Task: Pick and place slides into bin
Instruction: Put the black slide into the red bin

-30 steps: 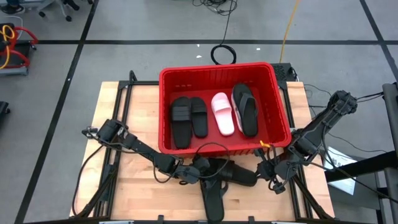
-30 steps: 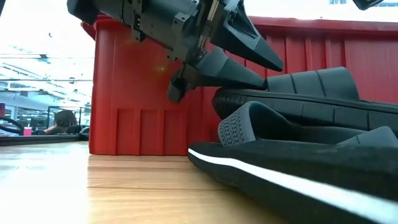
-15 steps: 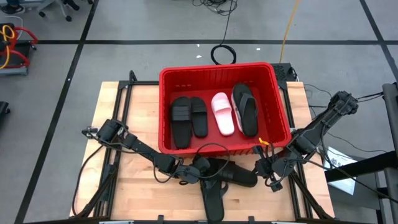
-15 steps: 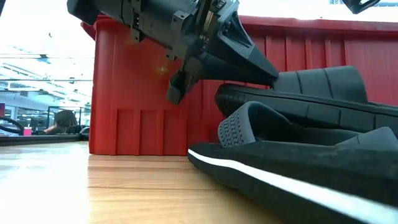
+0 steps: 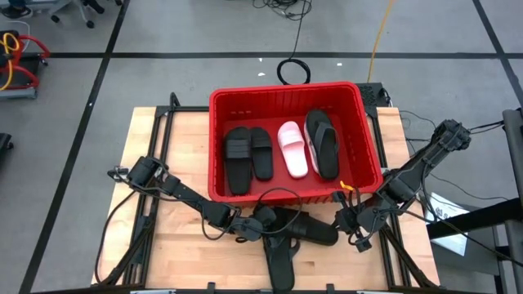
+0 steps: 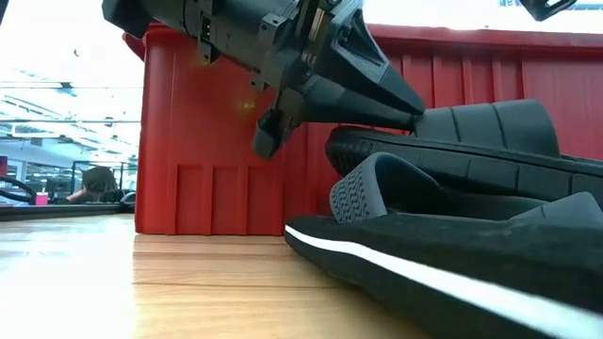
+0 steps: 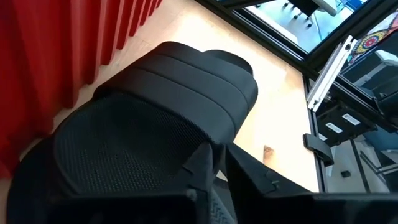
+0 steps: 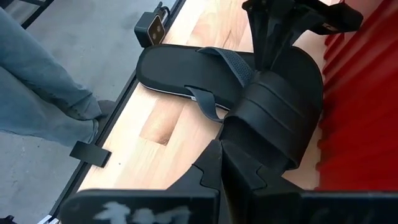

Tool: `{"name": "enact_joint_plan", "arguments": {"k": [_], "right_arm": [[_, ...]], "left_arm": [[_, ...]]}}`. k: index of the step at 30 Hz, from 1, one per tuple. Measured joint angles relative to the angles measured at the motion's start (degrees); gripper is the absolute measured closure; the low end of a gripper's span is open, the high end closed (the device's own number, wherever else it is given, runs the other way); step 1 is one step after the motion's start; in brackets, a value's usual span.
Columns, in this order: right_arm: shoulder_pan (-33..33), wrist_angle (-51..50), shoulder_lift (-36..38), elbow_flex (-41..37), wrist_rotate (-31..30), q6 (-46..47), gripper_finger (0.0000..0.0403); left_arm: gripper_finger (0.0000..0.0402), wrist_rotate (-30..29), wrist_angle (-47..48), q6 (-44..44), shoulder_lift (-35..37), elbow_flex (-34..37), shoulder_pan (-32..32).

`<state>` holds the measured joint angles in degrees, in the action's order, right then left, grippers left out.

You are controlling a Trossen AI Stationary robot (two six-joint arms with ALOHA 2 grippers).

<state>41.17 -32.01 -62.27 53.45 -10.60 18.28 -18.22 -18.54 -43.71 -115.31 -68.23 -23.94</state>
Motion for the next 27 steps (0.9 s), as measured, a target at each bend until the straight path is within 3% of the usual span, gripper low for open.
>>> {"name": "enact_joint_plan", "arguments": {"k": [6,11,16,21,27], "right_arm": [[0.1,5.6,0.0,-5.0,0.4,-0.2,0.0403],[0.0,17.2,0.0,-13.4,0.1,-3.2,0.0403],[0.0,27.7,-0.2,-20.4,-0.1,-3.9,0.0403],[0.1,27.3,-0.2,-22.3,0.6,-1.8,0.0403],[1.7,21.4,-0.2,-22.4,10.4,0.4,0.0403]], "left_arm": [[0.0314,0.2,-0.5,0.2,0.0,0.0,0.1],[0.0273,0.4,-0.9,-0.1,0.0,0.0,0.2],[0.0257,0.3,-1.4,-0.2,0.0,0.0,0.2],[0.0265,0.3,-1.5,0.3,0.0,0.0,0.2],[0.0270,0.2,-1.2,0.3,0.0,0.0,0.3]]}}
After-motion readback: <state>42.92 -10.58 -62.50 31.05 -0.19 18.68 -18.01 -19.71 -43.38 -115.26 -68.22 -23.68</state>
